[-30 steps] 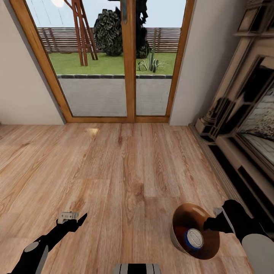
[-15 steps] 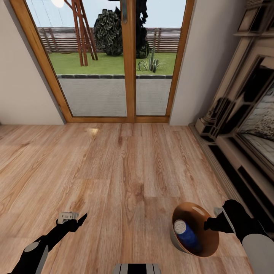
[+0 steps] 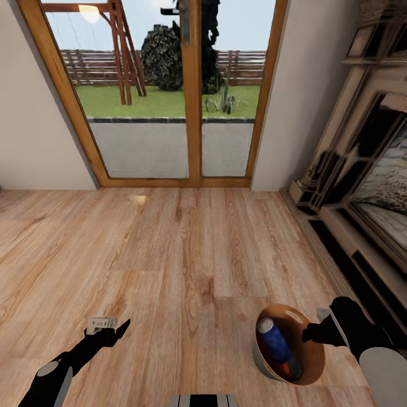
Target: Put the three can of soda from the living room inside the tash can in the kitchen.
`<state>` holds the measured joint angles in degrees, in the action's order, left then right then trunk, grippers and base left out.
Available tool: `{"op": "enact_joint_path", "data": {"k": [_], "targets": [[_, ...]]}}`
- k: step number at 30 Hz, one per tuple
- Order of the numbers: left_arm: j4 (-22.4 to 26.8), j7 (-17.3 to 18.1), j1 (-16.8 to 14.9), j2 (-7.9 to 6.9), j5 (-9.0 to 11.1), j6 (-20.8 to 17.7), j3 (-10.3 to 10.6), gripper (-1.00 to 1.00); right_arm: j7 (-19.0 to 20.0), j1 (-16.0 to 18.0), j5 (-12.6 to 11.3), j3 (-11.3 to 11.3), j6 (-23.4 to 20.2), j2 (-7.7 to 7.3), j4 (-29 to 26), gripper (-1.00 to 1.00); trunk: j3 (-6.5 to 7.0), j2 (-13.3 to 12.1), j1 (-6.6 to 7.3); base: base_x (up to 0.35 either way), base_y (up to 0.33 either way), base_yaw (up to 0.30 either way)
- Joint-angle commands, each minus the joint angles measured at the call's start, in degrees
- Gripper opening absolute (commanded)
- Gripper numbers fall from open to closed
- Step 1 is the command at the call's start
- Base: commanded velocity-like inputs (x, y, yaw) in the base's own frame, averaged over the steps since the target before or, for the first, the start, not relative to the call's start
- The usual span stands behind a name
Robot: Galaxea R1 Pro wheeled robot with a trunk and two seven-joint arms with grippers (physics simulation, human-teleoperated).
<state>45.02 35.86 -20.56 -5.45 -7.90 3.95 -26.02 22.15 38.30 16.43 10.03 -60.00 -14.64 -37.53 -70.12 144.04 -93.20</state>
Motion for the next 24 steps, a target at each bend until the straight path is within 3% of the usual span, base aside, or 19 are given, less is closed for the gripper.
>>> {"op": "enact_joint_path", "data": {"k": [1,15,24], "targets": [[0.0,0.0,0.0,0.00,0.0,0.0,0.0,1.00,0.0,0.0,0.0,0.0,0.0,0.01,0.0,1.00,0.23,0.0,0.02,0.000,0.000,0.000],[-0.1,-1.3,0.0,0.00,-0.2,-0.1,0.1,1.00,0.0,-0.1,0.1,-0.2,0.0,0.13,0.0,1.00,3.33,-0.2,0.38,0.000,0.000,0.000],[-1.9,-2.5,0.0,0.00,0.0,-0.1,2.7,1.00,0.0,-0.1,0.1,-0.1,0.0,0.17,0.0,1.00,5.32,-0.3,0.62,0.000,0.000,0.000]]}}
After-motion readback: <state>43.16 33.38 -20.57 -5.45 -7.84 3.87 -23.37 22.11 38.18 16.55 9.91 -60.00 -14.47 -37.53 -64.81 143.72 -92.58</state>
